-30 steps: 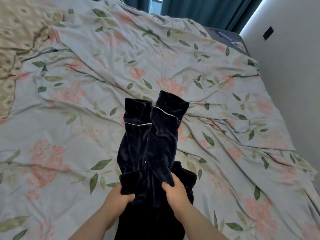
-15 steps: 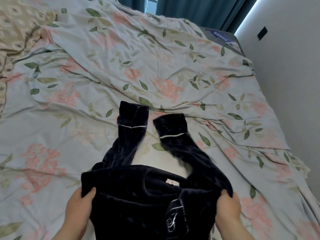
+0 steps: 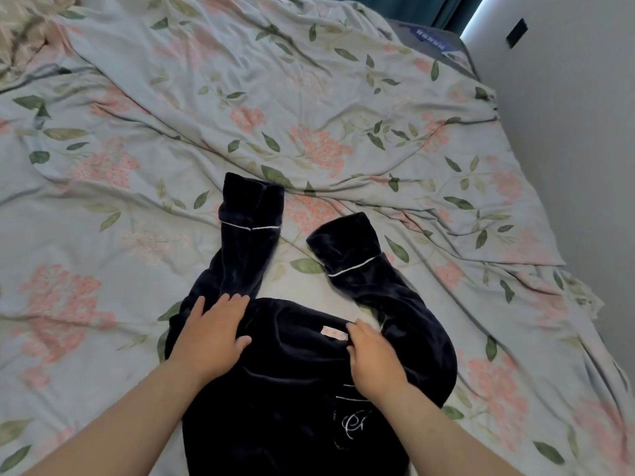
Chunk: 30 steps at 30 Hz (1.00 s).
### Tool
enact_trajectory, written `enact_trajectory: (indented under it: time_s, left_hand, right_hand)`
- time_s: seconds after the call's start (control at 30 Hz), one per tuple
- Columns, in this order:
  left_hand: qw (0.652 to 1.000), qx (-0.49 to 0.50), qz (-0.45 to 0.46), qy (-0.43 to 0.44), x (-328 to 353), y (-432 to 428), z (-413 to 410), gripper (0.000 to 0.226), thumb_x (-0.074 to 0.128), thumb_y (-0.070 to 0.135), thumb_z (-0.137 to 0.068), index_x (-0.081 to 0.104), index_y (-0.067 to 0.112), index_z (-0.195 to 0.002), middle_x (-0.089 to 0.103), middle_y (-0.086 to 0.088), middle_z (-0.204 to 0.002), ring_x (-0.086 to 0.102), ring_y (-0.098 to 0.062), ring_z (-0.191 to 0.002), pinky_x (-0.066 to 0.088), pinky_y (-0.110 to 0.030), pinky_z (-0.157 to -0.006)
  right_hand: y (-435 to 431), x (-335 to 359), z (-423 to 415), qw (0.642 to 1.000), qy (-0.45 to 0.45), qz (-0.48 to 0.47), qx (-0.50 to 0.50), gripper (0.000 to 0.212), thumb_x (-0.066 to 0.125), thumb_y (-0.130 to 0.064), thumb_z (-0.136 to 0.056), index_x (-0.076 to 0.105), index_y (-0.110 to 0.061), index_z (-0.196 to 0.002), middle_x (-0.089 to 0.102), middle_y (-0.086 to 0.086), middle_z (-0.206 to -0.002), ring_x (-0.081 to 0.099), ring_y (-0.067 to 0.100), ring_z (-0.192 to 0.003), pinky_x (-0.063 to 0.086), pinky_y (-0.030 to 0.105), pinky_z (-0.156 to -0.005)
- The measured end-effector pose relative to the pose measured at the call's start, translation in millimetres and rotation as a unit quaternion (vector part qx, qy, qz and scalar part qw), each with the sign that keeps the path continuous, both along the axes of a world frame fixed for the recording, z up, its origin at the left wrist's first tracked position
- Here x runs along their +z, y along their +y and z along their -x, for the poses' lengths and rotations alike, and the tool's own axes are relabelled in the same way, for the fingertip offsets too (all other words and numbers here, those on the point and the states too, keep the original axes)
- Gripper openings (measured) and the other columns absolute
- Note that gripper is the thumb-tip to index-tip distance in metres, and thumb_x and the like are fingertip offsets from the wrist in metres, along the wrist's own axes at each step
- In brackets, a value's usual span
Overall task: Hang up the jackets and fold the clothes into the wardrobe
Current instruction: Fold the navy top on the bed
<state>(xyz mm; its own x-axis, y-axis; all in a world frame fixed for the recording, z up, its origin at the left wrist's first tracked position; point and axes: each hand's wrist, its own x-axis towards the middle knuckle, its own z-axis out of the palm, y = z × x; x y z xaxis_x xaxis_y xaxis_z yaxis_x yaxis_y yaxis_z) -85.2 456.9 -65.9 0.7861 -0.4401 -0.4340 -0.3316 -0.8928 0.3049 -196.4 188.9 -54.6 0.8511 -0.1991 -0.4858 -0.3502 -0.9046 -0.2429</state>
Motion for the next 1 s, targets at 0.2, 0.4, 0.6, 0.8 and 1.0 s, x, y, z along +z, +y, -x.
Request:
enact_trajectory:
  time_s: [0.2,0.4,0.6,0.8,1.0]
  left_hand:
    - [0.994,-0.041,-0.057,0.087,14.1,-12.8,-19.9,0.009,0.059,0.043,-0.087,0.056,0.034,-0.090,0.065,0.012,-0.087,0.060,-0.010,-0.089,0.039,-0.035,-0.101]
    - [0.983,0.131,0.105,0.078,84.5,22.5,-4.3,0.010,0.055,0.030,-0.091,0.054,0.039,-0.084,0.063,0.018,-0.072,0.058,-0.003,-0.063,0.040,-0.026,-0.054]
    - [0.948,0.238,0.208,0.019,194.3,62.6,-7.3,0.024,0.056,0.019,-0.088,0.059,0.042,-0.090,0.066,0.019,-0.075,0.060,-0.003,-0.064,0.047,-0.033,-0.056]
    - [0.910,0.279,0.299,-0.068,322.0,84.5,-34.7,0.033,0.052,0.011,-0.088,0.057,0.044,-0.090,0.066,0.021,-0.080,0.063,-0.008,-0.065,0.049,-0.035,-0.055]
    - [0.899,0.205,0.349,-0.165,459.5,109.4,-67.8,0.030,0.054,0.011,-0.087,0.057,0.041,-0.085,0.063,0.022,-0.075,0.061,-0.012,-0.069,0.046,-0.035,-0.060]
  right_hand:
    - [-48.5,5.0,-1.1,0.959,0.277,0.056,-0.037,0.074,0.052,-0.015,-0.088,0.018,-0.013,-0.154,0.036,0.014,-0.153,0.046,0.031,-0.131,0.043,0.038,-0.104]
    - [-62.3,49.8,4.9,0.961,0.211,0.117,0.133,0.019,0.060,-0.030,-0.089,0.062,-0.015,-0.102,0.050,0.010,-0.129,0.046,0.032,-0.112,0.042,0.038,-0.089]
    - [-61.3,164.5,-5.8,0.998,0.028,-0.054,0.009,0.024,0.059,-0.048,-0.092,0.051,-0.027,-0.084,0.057,-0.010,-0.080,0.058,0.011,-0.080,0.040,0.024,-0.065]
    - [-43.2,314.0,-18.8,0.991,-0.017,-0.129,-0.010,0.038,0.077,-0.047,-0.056,0.051,-0.032,-0.079,0.060,-0.009,-0.078,0.059,0.000,-0.068,0.041,0.016,-0.052]
    - [-18.0,445.0,-23.4,0.987,-0.155,-0.041,0.006,0.017,0.048,-0.025,-0.068,0.037,-0.033,-0.078,0.054,-0.008,-0.080,0.050,0.006,-0.066,0.037,0.022,-0.053]
